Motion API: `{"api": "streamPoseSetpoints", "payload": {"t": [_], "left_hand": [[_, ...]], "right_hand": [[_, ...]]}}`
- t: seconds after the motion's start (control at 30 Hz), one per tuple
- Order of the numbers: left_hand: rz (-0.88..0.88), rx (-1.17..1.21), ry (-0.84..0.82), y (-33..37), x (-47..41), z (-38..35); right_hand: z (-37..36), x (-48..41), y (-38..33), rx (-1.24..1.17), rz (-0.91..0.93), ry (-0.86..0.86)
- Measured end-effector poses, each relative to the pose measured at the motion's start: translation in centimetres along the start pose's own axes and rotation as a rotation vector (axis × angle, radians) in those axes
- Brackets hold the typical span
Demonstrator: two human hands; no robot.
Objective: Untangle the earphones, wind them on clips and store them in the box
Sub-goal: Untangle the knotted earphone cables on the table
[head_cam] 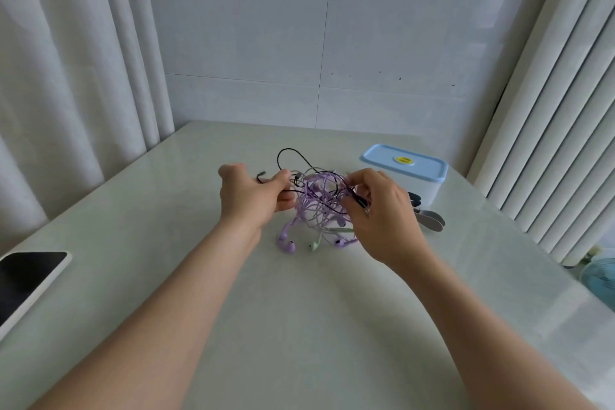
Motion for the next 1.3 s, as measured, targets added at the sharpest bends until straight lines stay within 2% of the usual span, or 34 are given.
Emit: {"api": "streamPoseSetpoints", "payload": {"t": [0.07, 0.17, 0.27, 0.5, 0.63, 0.83, 0.97, 1.03, 1.17, 1.3], "left_hand": [[-0.097, -0.109, 0.008, 0.1, -0.1, 0.5], [-0.338, -0.461, -0.056, 0.8, 0.2, -0.2], [-0.502, -0.763, -0.068, 1.6, 1.1, -0.9], [-0.578, -0.999, -0.130, 2.4, 2.2, -1.0], [-0.662, -1.110, -0.182, 2.9, 2.6, -1.4], [-0.645, -1.071, -0.395, 1.9, 3.4, -2.7], [-0.800, -1.022, -0.371, 1.8, 3.8, -3.1], [-0.812, -0.966, -0.400, 1.5, 3.7, -3.4], [-0.735, -0.881, -0.441, 1.1, 3.6, -3.6], [-0.579, -0.830, -0.379, 0.8, 3.3, -3.0]], "right_hand": [[0.1, 0.1, 0.2, -0.002, 0.004, 0.015], [0.1, 0.1, 0.3, 0.009, -0.009, 0.006], [0.2, 0.2, 0.5, 0.017, -0.043, -0.021], [0.7, 0.4, 0.4, -0.205, -0.207, -0.116], [0.3, 0.3, 1.3, -0.116, -0.262, -0.099], [0.5, 0.0, 2.2, -0.013, -0.278, -0.027], [1.3, 0.0, 2.7, 0.041, -0.316, 0.003], [1.3, 0.2, 2.8, 0.053, -0.337, -0.024], [0.6, 0.5, 2.6, 0.024, -0.351, -0.144], [-0.1, 0.7, 2.0, 0.024, -0.280, -0.221]]}}
Point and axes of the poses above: each hand's wrist, its own x-axis away from the middle knuckle, its own z-axis out of the back of the hand, y = z × x, the point moved 7 cm from there along -x, towards the middle knuckle, and after that the axes turned 10 degrees about y, right-handed, at the moved point
